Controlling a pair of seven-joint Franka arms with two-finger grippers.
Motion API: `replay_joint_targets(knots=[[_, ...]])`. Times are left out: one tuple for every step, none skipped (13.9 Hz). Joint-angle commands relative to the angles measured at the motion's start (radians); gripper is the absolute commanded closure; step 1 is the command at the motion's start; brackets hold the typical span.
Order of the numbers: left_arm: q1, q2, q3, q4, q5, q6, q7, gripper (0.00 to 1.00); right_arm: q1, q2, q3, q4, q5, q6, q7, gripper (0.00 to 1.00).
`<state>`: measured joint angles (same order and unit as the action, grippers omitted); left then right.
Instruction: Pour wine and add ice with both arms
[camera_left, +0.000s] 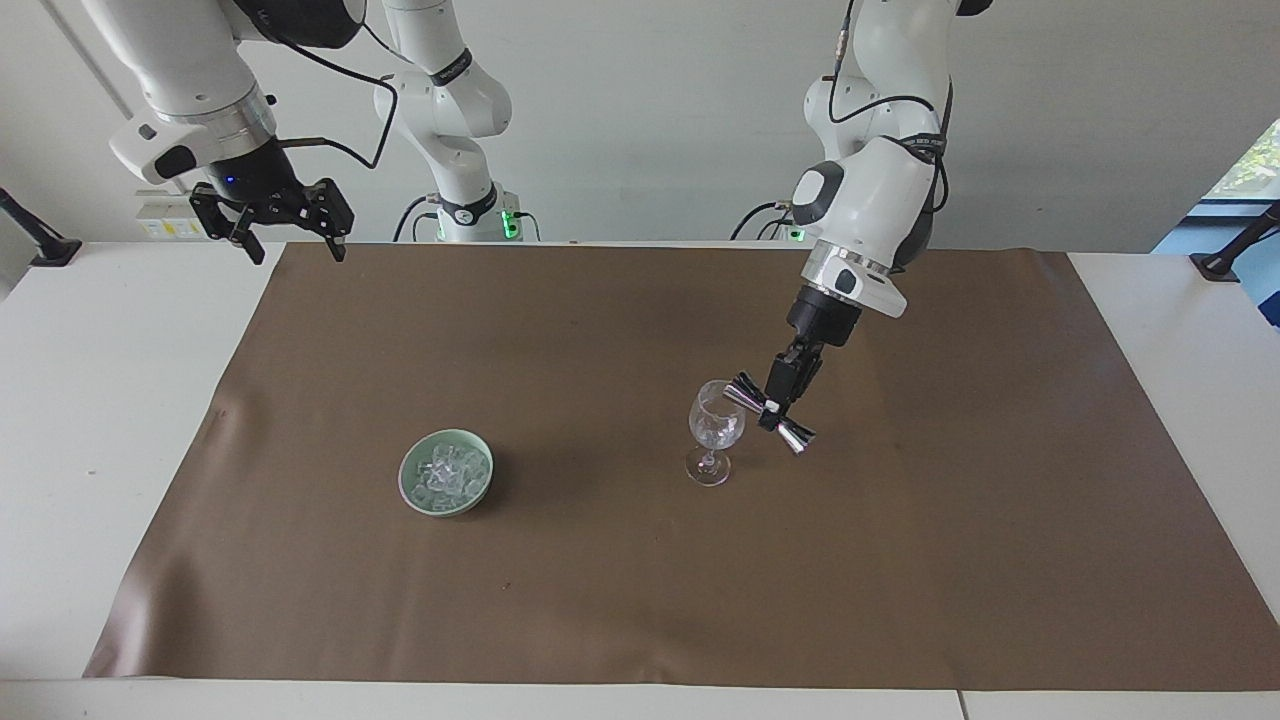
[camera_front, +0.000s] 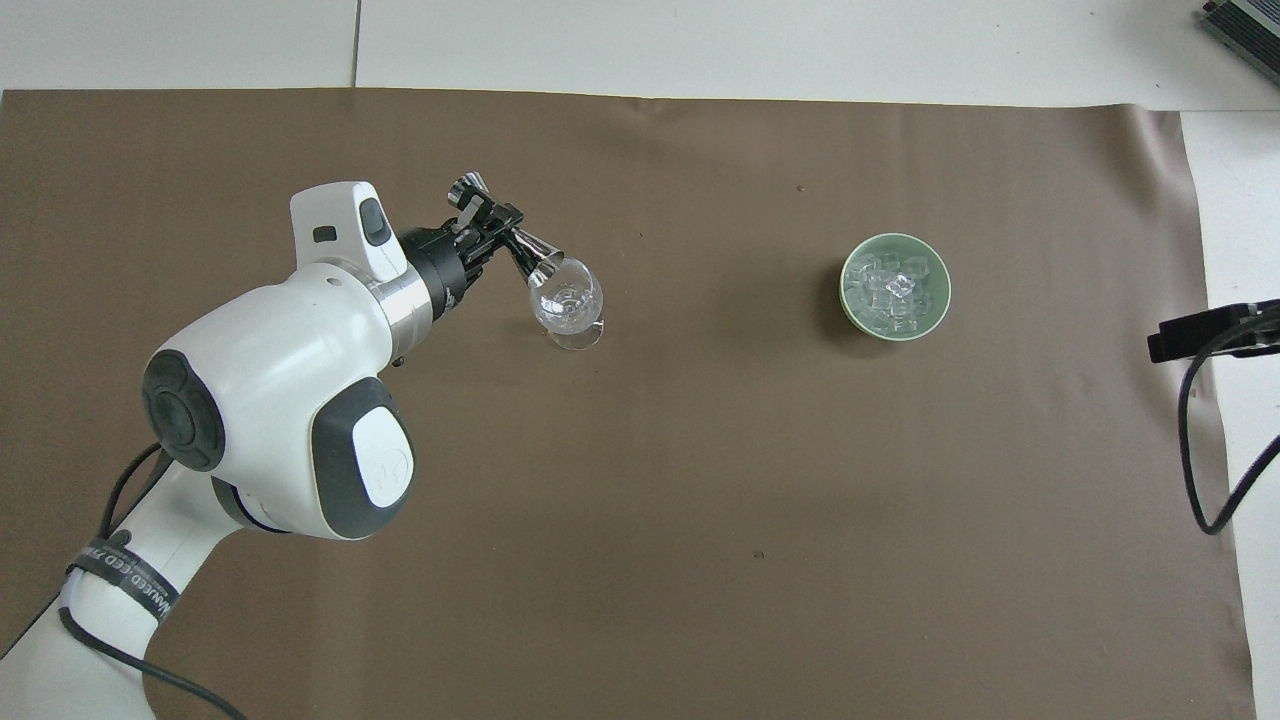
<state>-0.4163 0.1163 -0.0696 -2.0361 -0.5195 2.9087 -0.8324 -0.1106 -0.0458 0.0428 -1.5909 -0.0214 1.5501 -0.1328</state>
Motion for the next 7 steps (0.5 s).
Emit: replay_joint_targets(knots=[[-0.01,-0.032,0.013,-0.036,0.019,0.012,-0.002,1.0,-0.004,-0.022,0.006,-0.029,0.018,0.022,0.018,0.0],[-0.009,-0.033,0.014,-0.035,0.019,0.0,-0.017,1.0,-0.004,-0.022,0.008,-0.029,0.018,0.022,0.018,0.0],[-0.009,-0.037,0.014,-0.035,0.018,-0.02,-0.034,1.0,-0.006,-0.022,0.008,-0.029,0.018,0.024,0.018,0.0],[-0.006,-0.038,0.016,-0.033,0.018,-0.04,-0.062,1.0,-0.006,-0.022,0.008,-0.031,0.018,0.024,0.018,0.0],[-0.004,-0.038,0.016,-0.024,0.018,-0.063,-0.083,1.0,-0.004,-0.023,0.008,-0.031,0.018,0.022,0.018,0.0],[0.005,-0.044,0.017,-0.021,0.016,-0.104,-0.103,1.0,-0.006,-0.025,0.006,-0.034,0.018,0.024,0.018,0.0],[0.01,-0.05,0.017,-0.01,0.016,-0.144,-0.116,1.0,-0.006,-0.026,0.008,-0.035,0.018,0.022,0.018,0.0]])
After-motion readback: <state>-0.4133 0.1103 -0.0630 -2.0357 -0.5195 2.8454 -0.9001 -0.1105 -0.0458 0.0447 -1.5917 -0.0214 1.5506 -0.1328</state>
